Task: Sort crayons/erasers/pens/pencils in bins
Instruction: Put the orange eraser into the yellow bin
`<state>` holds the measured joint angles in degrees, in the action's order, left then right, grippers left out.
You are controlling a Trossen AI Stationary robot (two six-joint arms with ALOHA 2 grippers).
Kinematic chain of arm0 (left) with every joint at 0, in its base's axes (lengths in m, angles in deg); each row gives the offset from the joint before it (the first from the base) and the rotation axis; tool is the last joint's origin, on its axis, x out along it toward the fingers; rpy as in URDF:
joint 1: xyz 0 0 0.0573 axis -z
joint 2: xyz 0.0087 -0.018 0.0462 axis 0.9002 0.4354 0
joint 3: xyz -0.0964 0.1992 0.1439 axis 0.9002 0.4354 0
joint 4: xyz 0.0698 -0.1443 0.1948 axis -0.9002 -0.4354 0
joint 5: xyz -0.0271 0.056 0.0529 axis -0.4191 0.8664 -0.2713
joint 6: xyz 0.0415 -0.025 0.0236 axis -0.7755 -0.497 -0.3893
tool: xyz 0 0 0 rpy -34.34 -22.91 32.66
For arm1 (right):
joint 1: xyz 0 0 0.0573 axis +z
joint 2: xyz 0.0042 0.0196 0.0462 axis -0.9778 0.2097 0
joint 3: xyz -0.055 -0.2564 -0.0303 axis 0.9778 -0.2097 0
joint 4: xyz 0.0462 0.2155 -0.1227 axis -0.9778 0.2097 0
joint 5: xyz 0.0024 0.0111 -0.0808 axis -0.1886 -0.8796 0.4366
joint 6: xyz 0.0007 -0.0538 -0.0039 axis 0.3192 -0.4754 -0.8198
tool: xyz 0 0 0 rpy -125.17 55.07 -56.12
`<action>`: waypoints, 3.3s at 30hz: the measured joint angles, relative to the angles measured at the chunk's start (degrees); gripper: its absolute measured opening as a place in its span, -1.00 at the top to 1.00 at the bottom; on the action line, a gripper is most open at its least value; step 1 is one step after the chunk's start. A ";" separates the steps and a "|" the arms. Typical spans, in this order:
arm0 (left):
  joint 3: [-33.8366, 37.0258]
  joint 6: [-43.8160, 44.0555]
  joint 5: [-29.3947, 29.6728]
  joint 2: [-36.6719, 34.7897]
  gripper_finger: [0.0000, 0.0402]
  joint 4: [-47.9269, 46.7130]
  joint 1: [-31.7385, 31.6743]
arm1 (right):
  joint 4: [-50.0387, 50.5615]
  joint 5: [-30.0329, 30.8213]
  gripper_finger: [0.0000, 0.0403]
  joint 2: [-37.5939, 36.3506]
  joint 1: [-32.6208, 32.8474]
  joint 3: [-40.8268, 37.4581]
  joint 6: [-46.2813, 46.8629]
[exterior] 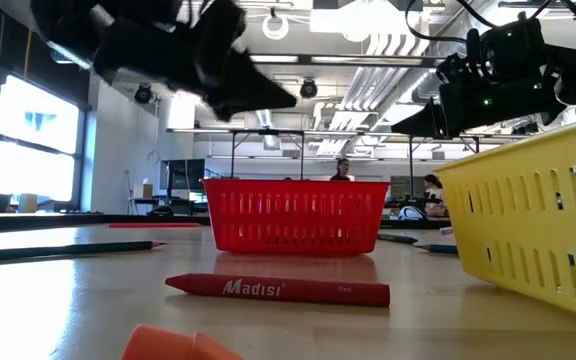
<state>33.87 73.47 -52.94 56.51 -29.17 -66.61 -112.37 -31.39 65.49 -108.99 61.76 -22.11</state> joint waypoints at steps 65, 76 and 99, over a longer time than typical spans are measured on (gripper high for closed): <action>24.41 -5.39 -31.53 -0.43 1.00 42.14 -20.22 | 20.70 16.64 1.00 -0.02 15.81 5.95 6.68; 30.73 -5.42 -31.05 -0.43 1.00 46.21 -20.89 | 61.34 27.27 1.00 -0.02 34.80 23.79 24.92; 30.67 -5.34 -24.70 -0.43 1.00 45.73 -20.78 | 77.57 24.76 0.10 8.67 55.96 25.55 42.93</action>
<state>64.54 68.13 -77.64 56.08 16.57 -87.39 -34.80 -6.63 74.16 -53.03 87.31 20.82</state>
